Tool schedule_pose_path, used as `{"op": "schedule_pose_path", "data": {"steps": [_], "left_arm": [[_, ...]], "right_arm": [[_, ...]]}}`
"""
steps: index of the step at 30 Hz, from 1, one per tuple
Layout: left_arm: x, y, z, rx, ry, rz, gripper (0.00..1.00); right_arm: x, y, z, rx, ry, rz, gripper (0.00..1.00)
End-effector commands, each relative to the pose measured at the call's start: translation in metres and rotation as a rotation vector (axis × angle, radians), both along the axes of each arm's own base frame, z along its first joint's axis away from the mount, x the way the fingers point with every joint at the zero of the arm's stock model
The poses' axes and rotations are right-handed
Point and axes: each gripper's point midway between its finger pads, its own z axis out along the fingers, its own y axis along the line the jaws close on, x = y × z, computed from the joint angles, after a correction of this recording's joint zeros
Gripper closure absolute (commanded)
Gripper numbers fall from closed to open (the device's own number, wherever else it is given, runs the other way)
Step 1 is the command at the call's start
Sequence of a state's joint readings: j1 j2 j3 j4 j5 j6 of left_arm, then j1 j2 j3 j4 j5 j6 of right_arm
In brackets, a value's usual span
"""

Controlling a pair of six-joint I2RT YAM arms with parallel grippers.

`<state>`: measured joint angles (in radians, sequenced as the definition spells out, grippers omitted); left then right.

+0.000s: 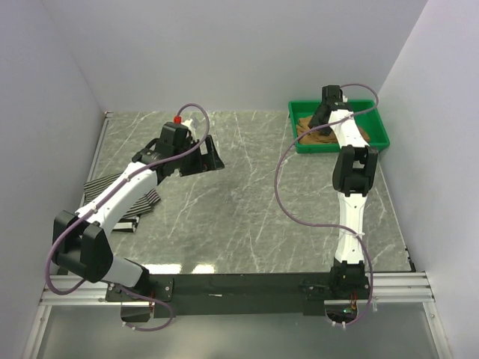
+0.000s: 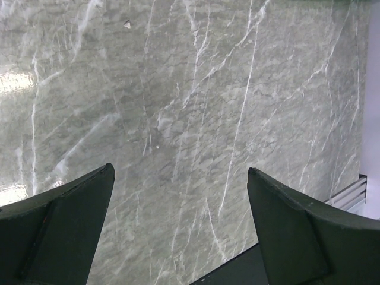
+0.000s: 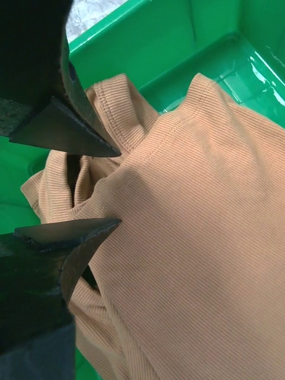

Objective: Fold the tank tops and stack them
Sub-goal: Grab the tank top from the pile

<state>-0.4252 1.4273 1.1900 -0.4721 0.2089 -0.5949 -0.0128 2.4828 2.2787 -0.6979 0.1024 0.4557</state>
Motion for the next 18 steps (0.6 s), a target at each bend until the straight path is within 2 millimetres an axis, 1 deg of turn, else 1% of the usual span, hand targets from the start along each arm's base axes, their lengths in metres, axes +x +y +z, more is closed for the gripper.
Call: {"op": "schedule_pose_path", "data": {"steps": [1, 3, 7, 9, 13, 14, 16, 18], "left_arm": [[0.007, -0.009, 0.014, -0.033, -0.049, -0.03, 0.01], [0.006, -0.01, 0.013, -0.034, -0.042, -0.037, 0.01], [0.007, -0.012, 0.011, -0.038, -0.036, -0.048, 0.01], [0.008, -0.014, 0.011, -0.042, -0.034, -0.052, 0.01], [0.01, -0.016, 0.011, -0.042, -0.035, -0.058, 0.01], [0.01, -0.016, 0.011, -0.043, -0.033, -0.059, 0.01], [0.011, -0.017, 0.011, -0.044, -0.033, -0.062, 0.01], [0.012, -0.018, 0.01, -0.046, -0.031, -0.068, 0.01]], "right_arm": [[0.002, 0.004, 0.003, 0.003, 0.009, -0.009, 0.48], [0.0, 0.005, 0.001, 0.005, 0.018, -0.007, 0.5], [-0.007, 0.004, -0.008, 0.006, 0.06, -0.01, 0.51], [-0.01, 0.005, -0.01, 0.007, 0.072, -0.012, 0.52], [-0.007, 0.006, -0.011, 0.015, 0.072, -0.008, 0.53], [-0.007, 0.006, -0.013, 0.017, 0.08, -0.006, 0.58], [-0.007, 0.007, -0.014, 0.033, 0.08, 0.0, 0.61], [-0.005, 0.006, -0.013, 0.042, 0.069, 0.002, 0.72]]}}
